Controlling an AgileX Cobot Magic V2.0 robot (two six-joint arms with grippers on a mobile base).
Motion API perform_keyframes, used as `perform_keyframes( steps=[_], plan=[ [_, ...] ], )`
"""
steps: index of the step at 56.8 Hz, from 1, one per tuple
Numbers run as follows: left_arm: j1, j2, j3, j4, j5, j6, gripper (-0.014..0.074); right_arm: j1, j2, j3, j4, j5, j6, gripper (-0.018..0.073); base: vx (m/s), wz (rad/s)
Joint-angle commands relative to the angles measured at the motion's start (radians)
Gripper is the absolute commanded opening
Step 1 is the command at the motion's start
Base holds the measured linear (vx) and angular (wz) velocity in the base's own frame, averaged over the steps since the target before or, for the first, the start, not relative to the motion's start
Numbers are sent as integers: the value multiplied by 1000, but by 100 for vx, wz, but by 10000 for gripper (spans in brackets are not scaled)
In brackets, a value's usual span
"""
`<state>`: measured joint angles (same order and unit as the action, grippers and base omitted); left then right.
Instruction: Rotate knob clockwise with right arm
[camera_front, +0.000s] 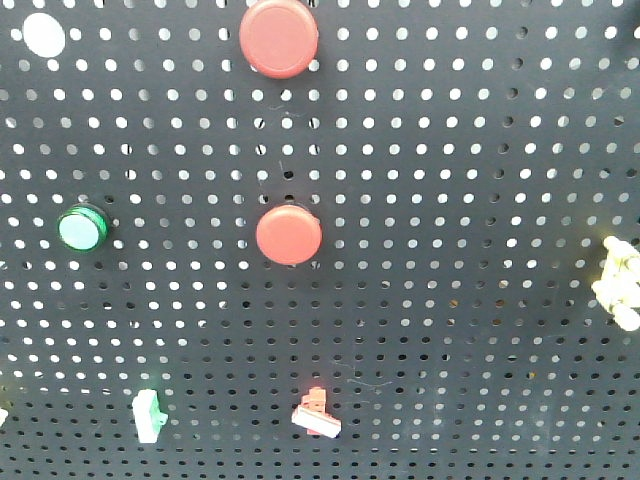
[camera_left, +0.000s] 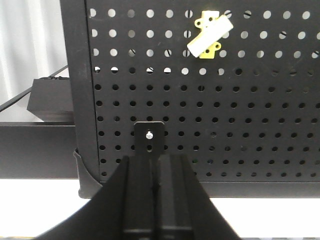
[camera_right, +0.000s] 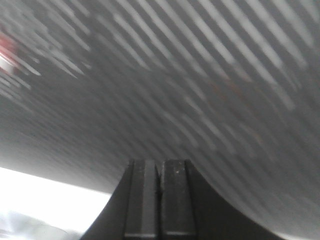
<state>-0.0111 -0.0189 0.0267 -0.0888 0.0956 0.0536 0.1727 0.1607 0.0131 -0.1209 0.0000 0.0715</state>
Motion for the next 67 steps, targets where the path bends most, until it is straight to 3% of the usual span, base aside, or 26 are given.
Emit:
perform_keyframes(
  steps=[1,8,13,67],
  plan=[
    [-2,-10,11,-3,-86,-2,-6,-115,-67,24,26,-78,-32,-9,0,0],
    [-2,-10,11,-3,-86,-2,-6,-216,-181,23,73,7,-27,-9,0,0],
    [-2,-11,11,-3,-86,-2,-6,-243,-182,23,70,11,-27,-9,0,0],
    [-2,-11,11,-3,-86,-2,-6,-243,-185,23,66,17,-27,-9,0,0]
  ],
)
